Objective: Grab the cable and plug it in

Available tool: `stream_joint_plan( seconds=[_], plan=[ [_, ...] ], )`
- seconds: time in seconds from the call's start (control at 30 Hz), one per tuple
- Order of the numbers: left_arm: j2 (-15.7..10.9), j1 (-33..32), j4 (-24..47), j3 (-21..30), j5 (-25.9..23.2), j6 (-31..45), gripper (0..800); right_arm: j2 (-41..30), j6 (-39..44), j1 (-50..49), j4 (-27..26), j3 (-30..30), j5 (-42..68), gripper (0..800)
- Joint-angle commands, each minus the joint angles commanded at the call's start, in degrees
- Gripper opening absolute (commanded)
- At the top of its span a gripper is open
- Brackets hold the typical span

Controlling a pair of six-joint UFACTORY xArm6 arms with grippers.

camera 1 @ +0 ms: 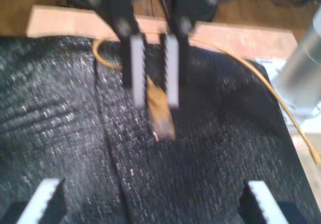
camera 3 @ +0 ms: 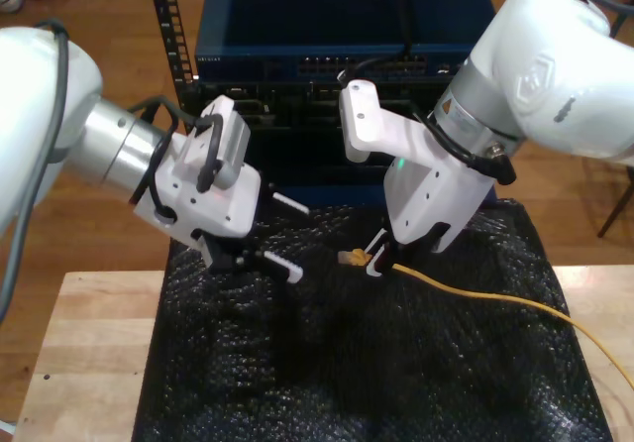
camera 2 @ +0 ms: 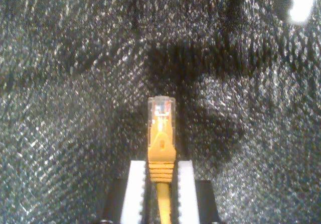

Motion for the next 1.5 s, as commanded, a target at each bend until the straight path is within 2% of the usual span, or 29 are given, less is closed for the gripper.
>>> stream_joint_plan(
  seconds=[0.37, 0.53, 0.67, 0.97, 1.5],
  plan=[
    [0.4, 0.1, -1.1, 0.6, 0.7, 0.7, 790, 0.0, 0.0, -2.1, 2.3, -0.4, 0.0, 6],
    [1.4, 0.1, -2.2, 0.6, 2.9, 0.7, 692, 0.0, 0.1, -2.0, 2.8, -1.0, 0.0, 6],
    [1.7, 0.2, -4.0, 0.6, 3.3, 0.6, 647, 0.1, 0.1, -1.8, 2.8, -1.8, 0.1, 6],
    [1.7, 0.3, -4.2, 0.7, 3.4, 0.8, 628, 0.2, 0.0, -1.8, 6.0, -2.2, 1.4, 6],
    [1.7, 0.5, -4.2, 0.5, 3.4, 5.3, 515, 0.3, 0.2, -1.8, 6.0, -2.1, 1.3, 6]
  ],
)
